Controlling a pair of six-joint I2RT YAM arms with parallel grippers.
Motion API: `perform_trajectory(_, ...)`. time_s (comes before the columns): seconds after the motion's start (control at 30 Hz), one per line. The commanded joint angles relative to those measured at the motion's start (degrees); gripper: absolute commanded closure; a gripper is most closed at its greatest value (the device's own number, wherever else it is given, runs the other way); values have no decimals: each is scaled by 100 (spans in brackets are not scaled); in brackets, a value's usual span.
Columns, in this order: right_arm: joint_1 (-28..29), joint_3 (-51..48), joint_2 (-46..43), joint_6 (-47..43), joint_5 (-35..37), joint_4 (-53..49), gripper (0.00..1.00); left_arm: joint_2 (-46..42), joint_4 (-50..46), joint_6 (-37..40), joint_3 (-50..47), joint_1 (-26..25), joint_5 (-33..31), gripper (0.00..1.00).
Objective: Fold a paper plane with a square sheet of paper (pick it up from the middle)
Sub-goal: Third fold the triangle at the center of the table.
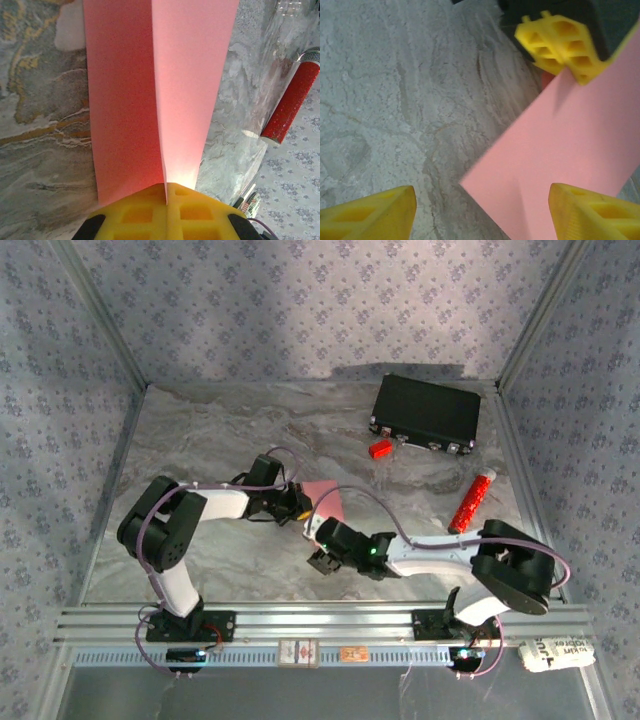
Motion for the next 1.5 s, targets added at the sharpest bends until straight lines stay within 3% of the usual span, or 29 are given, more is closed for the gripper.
perform_trajectory(0.0, 183, 50, 188, -399, 714, 317, 28, -179, -63, -27, 33, 29, 108, 97)
perform_trajectory(0.17, 326, -13, 386, -436, 1366, 525, 32, -175, -73, -21, 30, 33, 110, 97)
perform_trajectory(0.5, 405, -144, 373, -365, 1369, 609, 56, -148, -69, -25, 28, 31, 108, 97)
perform_trajectory(0.9, 449, -221, 255, -343, 1596, 681, 76, -139, -68, -24, 19, 35, 113, 97)
perform_trajectory(1.3, 467, -231, 180, -231, 1674, 632, 88, -148, -81, -3, 27, 30, 91, 96)
perform_trajectory(1.37, 467, -232, 161, -197, 1656, 610, 89, -162, -151, 48, 44, 31, 77, 93)
perform_trajectory(1.47, 450, -233, 116, -65, 1453, 531, 91, -262, -364, 160, 94, 68, -20, 78)
